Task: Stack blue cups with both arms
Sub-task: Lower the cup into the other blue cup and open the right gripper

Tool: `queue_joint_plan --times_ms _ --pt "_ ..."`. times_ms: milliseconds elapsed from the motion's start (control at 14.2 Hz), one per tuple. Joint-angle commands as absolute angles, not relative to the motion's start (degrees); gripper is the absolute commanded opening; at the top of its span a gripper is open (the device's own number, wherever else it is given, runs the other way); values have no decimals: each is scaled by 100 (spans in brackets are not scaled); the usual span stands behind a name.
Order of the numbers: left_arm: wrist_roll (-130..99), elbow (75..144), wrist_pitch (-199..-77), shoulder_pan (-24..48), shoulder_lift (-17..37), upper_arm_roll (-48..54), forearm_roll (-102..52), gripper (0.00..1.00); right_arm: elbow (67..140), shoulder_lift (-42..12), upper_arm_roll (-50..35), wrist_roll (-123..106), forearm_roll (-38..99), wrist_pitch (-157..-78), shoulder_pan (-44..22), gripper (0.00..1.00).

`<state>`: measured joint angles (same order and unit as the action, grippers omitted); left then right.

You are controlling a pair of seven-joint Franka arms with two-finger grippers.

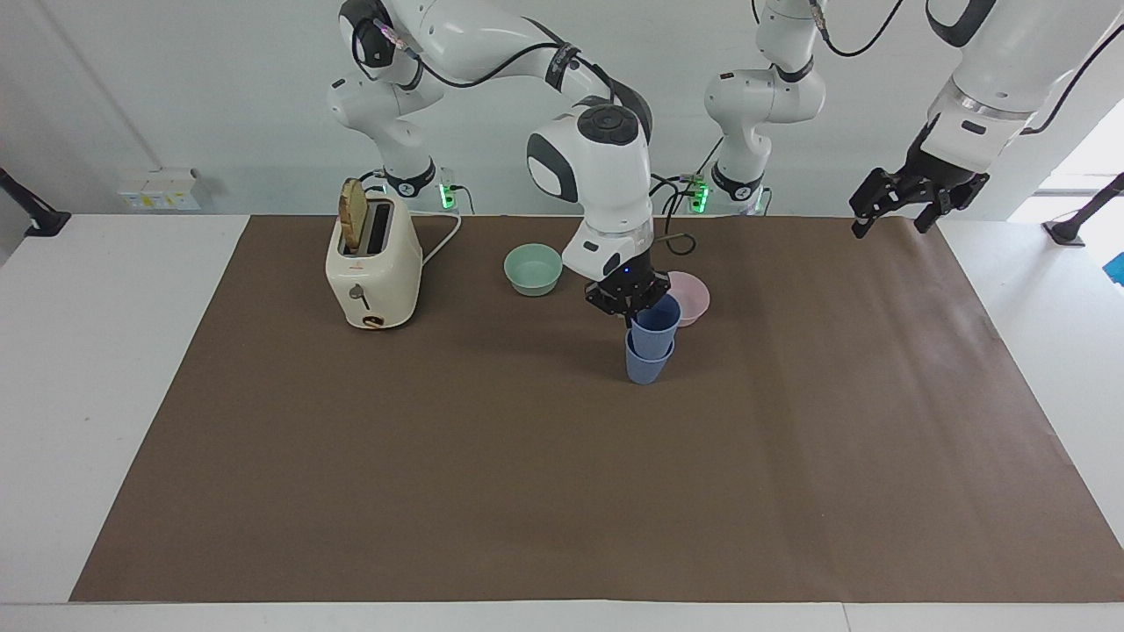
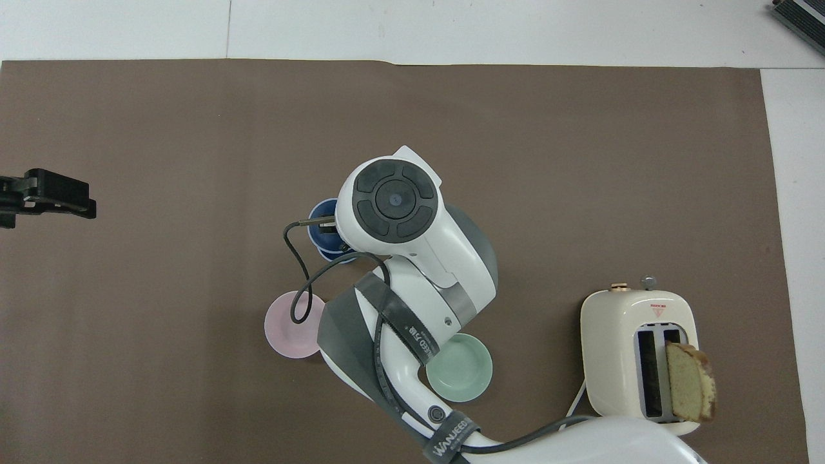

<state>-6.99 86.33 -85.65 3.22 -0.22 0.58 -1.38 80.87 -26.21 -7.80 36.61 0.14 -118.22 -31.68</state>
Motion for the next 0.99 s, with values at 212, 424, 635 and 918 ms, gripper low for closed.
queue_joint_plan --times_ms 212,424,635,918 --pt "-642 8631 -8490 281 -88 97 -79 100 7998 -2733 -817 3876 -106 -12094 -3173 0" --pt "-642 8631 -8482 281 -88 97 -79 100 8059 -2725 -817 3858 -123 -12059 -3173 0" --pt "-642 8631 -8481 281 -88 97 -79 100 8051 -2707 -817 3867 -123 -11971 -3173 0" --pt "-642 8631 -8482 281 -88 97 -79 100 8244 -2672 -817 3867 -114 -11962 -3155 0"
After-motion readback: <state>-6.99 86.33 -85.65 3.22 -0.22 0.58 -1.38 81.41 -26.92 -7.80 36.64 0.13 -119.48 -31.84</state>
